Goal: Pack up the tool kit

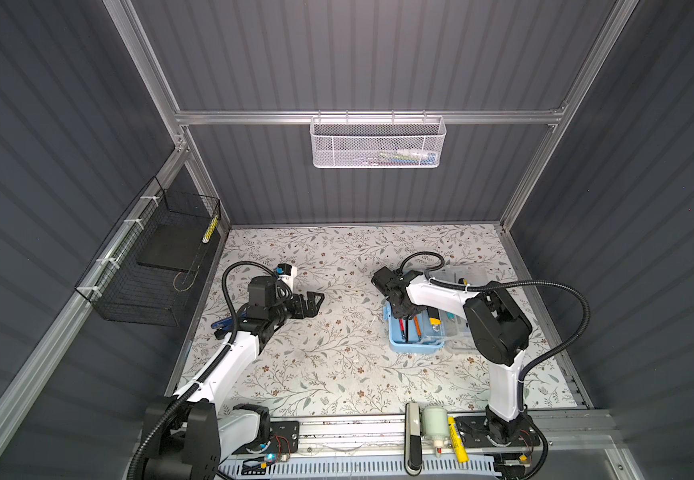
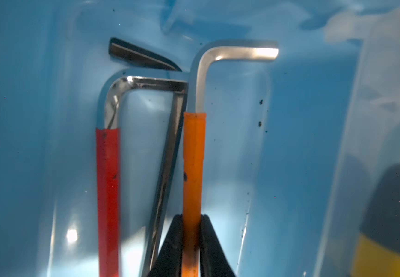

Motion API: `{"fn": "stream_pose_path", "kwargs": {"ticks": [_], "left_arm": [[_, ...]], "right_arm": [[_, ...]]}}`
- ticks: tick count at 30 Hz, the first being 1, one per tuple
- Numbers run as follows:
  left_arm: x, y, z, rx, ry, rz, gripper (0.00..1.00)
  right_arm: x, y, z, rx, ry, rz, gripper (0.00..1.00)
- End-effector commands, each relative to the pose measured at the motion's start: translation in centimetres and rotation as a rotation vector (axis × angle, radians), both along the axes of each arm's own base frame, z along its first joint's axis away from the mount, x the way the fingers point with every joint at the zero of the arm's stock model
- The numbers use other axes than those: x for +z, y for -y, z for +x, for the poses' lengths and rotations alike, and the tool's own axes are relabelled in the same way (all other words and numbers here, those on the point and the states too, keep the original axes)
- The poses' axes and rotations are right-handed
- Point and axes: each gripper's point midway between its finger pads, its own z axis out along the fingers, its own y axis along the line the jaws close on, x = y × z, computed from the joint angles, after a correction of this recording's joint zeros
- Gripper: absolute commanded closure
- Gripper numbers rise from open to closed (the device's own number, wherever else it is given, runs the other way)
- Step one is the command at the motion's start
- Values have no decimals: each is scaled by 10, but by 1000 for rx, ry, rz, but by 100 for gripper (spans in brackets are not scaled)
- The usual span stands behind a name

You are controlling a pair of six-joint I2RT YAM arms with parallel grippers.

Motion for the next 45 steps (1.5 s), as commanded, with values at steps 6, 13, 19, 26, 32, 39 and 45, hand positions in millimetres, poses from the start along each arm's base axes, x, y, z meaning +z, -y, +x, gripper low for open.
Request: {"fn": "stream_pose_path", "kwargs": {"ticks": [6, 13, 19, 26, 32, 39, 45], "left_arm": [[-2, 3, -5, -25, -5, 14, 1], [-8, 16, -5, -38, -46, 42, 1], [-8, 58, -3, -104, -49, 78, 1], [0, 135, 0, -229, -29, 83, 0], [-24, 184, 5, -283, -89, 128, 1], [-62, 206, 17, -305, -183, 203, 1], [-85, 212, 24, -291, -233, 218, 1]], "right_arm": [[17, -1, 3, -28, 16, 28, 66], [70, -22, 8, 3, 107, 197, 56], [148, -16, 5, 33, 264, 419, 47], [187, 90, -20, -123, 420, 552, 34], [206, 155, -52, -251, 562, 620, 29], [206, 183, -71, -324, 606, 719, 27], [203, 183, -73, -314, 597, 759, 25]]}}
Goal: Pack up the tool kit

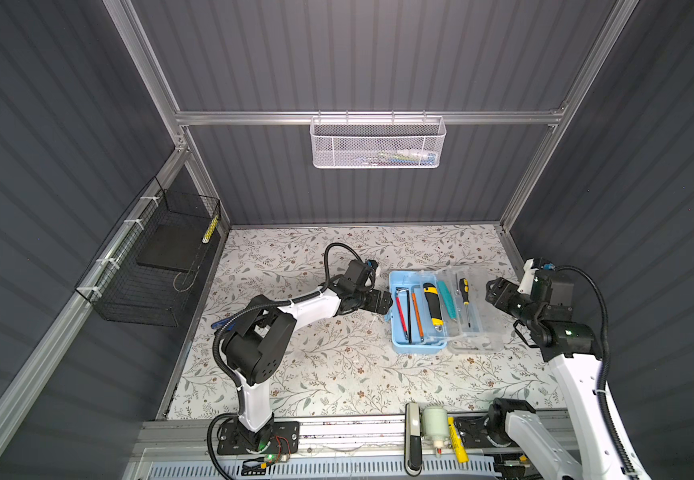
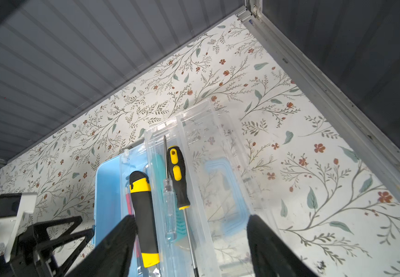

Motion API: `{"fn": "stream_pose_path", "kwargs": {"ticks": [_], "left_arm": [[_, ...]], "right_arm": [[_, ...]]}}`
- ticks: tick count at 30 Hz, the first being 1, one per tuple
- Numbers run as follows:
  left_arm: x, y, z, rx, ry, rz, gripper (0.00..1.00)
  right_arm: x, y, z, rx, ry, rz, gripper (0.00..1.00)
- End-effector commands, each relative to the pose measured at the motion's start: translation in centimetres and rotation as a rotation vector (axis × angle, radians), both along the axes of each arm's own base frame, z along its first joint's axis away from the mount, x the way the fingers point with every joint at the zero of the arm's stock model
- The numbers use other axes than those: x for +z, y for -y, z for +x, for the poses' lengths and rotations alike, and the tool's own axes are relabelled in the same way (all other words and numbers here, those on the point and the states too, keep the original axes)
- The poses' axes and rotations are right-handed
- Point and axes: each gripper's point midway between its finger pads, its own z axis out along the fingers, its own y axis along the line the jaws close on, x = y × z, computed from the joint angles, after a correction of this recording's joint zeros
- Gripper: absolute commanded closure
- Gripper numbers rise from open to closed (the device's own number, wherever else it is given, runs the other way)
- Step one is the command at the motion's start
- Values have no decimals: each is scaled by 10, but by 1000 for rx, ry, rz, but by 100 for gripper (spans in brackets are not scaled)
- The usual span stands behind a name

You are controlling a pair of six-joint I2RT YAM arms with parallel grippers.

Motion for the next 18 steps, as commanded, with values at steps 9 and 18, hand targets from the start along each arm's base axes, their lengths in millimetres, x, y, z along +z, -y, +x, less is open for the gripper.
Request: {"fn": "stream_pose_path", "kwargs": {"ticks": [9, 18], "left_arm": [[5, 13, -2, -18, -28, -13, 1], [-10, 22, -5, -50, -47, 23, 1]], "right_arm": [[-12, -9, 3, 69, -34, 25, 24], [-25, -6, 2, 57, -61, 22, 24]]}}
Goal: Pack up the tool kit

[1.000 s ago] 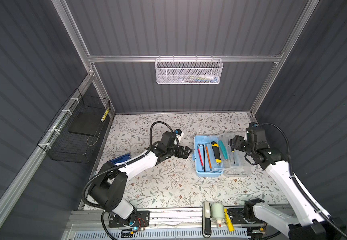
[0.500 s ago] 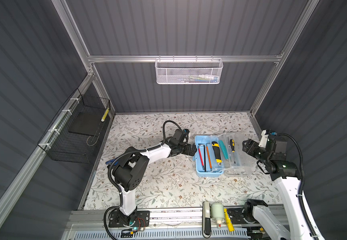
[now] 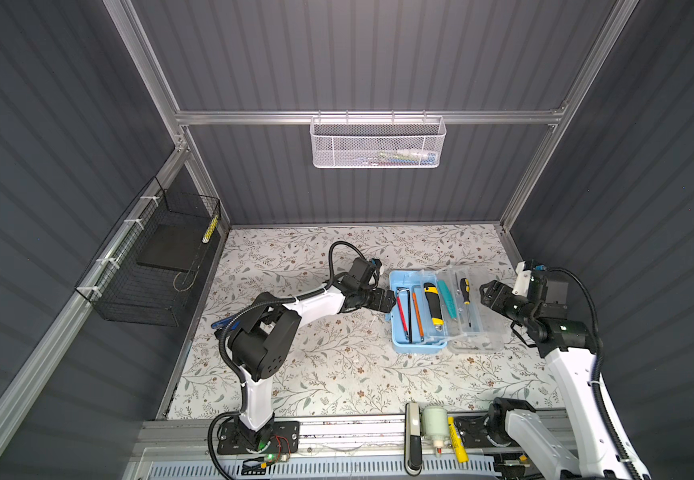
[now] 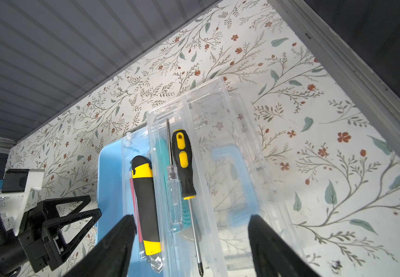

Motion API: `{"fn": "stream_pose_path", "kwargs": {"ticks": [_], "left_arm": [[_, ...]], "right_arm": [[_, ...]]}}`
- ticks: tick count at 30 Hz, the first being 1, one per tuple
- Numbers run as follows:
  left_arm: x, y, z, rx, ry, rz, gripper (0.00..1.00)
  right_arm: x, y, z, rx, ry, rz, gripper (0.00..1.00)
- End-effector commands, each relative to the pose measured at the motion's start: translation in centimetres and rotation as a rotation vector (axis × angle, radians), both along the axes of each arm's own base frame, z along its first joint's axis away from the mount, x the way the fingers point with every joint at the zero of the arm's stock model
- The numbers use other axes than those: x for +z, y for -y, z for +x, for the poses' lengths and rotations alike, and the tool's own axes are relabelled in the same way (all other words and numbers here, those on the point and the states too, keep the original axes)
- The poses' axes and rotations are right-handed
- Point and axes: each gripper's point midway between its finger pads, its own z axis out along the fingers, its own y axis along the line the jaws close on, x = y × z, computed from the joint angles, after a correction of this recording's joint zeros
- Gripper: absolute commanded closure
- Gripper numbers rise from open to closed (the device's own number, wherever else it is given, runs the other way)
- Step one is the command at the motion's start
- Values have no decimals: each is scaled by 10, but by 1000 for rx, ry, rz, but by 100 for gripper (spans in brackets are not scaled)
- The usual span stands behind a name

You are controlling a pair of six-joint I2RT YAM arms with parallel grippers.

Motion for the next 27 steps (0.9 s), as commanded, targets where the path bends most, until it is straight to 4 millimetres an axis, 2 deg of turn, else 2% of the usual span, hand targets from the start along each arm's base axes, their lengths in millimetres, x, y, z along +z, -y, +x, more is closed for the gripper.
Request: {"fn": "stream_pose_path", "kwargs": {"ticks": [1, 6, 12, 14, 18, 25, 27], "left_arm": [[-9, 10, -4, -24, -23, 31, 1], [-25, -7, 0, 29, -39, 141, 1], [-27, -41, 0, 104, -27, 210, 1], [-27, -52, 0, 129, -32, 220, 4], [-30, -74, -2, 188, -18, 240, 23], [-32, -110, -14, 273, -42, 302, 25], [-28, -121, -20, 302, -36, 305, 31]], "right_arm": [[-4, 3, -1, 1, -9, -12, 24], [-9, 2, -2, 8, -27, -8, 24], [-12, -3, 1, 34, -36, 15, 27], [-13, -5, 2, 46, -35, 24, 28], [-17, -8, 5, 60, -42, 33, 29], [-20, -13, 14, 94, -21, 55, 31], [-22, -17, 19, 115, -22, 75, 33]]}}
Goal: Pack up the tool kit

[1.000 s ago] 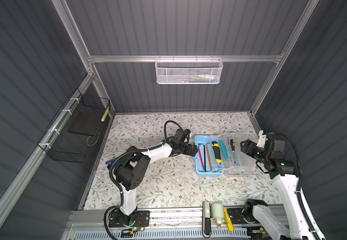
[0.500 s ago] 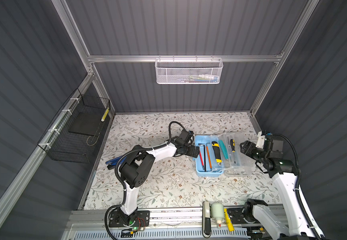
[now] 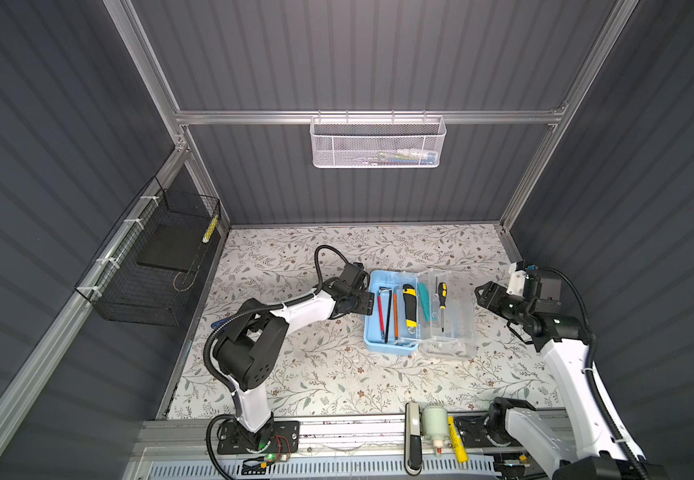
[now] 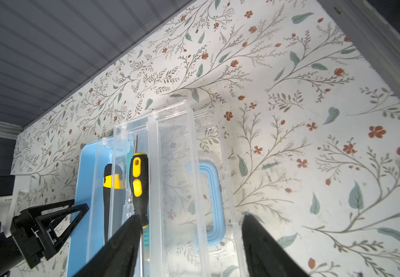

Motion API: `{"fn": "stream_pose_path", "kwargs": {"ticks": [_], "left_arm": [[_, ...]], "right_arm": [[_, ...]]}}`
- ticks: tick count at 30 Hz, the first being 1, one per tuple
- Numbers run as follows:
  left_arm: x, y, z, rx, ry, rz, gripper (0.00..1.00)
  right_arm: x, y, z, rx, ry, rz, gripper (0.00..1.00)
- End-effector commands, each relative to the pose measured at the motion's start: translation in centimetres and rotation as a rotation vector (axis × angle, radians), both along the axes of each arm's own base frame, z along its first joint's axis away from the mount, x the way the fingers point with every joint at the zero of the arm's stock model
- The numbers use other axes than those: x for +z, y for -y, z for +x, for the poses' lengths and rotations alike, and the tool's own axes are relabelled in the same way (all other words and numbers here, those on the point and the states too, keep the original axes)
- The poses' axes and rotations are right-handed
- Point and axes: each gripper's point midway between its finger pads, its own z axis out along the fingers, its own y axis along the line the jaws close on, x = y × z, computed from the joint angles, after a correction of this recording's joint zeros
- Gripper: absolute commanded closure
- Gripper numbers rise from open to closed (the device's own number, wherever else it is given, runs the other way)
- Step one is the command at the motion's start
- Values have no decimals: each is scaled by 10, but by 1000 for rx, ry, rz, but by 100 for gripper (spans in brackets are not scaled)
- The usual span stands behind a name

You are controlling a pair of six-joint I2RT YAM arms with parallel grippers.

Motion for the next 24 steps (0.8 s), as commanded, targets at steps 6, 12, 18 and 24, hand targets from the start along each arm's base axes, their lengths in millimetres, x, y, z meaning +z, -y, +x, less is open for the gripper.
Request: {"fn": "stream_pose_path", "kwargs": {"ticks": [6, 12, 18, 24], "left_arm": [[-3, -78, -27, 159, -37, 144, 38], [35, -70, -8, 139, 69, 54, 1], [68, -75, 6, 145, 177, 47, 1], [57, -100, 15, 161, 180, 116, 10]], "right_arm": [[4, -5, 17, 77, 53, 135, 38], [-18, -5, 23, 101, -6, 239, 40], [-62, -9, 18, 100, -101, 291, 48], [-92, -9, 12, 35, -144, 344, 61]]}}
